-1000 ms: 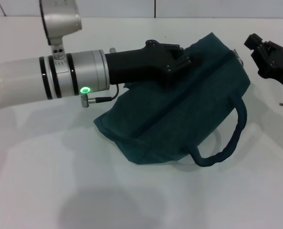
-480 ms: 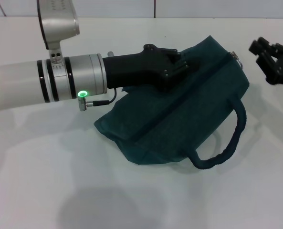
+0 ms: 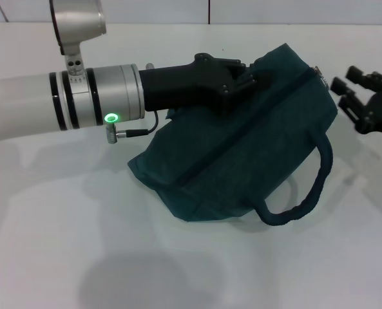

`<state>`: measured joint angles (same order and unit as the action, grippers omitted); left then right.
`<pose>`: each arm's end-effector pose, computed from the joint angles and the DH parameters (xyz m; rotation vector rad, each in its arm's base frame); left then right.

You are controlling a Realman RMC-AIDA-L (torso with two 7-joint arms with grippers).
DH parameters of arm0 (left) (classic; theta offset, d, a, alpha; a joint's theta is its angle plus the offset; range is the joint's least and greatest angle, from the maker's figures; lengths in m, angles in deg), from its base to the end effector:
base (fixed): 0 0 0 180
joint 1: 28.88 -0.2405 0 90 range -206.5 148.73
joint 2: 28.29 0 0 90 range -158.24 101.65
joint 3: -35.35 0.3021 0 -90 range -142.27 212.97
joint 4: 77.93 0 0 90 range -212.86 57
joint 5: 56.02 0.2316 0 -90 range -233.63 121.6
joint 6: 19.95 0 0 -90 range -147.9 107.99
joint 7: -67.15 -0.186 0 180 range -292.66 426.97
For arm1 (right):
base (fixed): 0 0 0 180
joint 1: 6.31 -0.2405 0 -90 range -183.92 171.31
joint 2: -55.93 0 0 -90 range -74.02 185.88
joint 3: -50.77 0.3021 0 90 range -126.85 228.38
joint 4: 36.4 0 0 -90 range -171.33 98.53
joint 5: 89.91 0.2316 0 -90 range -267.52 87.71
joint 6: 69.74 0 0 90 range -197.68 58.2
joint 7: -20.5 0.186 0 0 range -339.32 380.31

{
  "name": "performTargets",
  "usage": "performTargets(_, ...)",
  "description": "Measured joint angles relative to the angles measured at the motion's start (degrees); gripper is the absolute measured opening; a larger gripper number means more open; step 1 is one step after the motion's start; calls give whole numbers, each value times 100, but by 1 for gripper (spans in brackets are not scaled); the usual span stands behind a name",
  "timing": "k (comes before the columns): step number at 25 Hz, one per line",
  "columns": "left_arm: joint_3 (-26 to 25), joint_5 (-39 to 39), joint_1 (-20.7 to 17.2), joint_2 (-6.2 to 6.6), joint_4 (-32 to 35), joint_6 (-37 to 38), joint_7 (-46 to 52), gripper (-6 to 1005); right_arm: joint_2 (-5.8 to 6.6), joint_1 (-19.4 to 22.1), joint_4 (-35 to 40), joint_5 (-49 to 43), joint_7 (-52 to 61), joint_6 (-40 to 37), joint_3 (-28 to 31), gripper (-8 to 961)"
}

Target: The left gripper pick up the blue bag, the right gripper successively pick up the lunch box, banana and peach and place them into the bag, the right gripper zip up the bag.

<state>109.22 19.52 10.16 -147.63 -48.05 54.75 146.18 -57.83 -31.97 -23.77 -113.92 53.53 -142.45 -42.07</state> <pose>-0.1711 0.4219 -0.1180 -2.7506 -0.5492 -1.0270 0.3267 0.3979 -0.0558 -2.1108 0.3832 0.8865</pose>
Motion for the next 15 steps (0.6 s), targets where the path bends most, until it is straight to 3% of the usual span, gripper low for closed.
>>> performTargets(5, -3, -25, 2, -7, 6, 0, 3, 124, -157, -83, 8, -228, -257, 208, -17, 319)
performTargets(15, -16, -55, -43, -19, 9, 0, -9, 125, -189, 123, 494, -286, -303, 157, -178, 319)
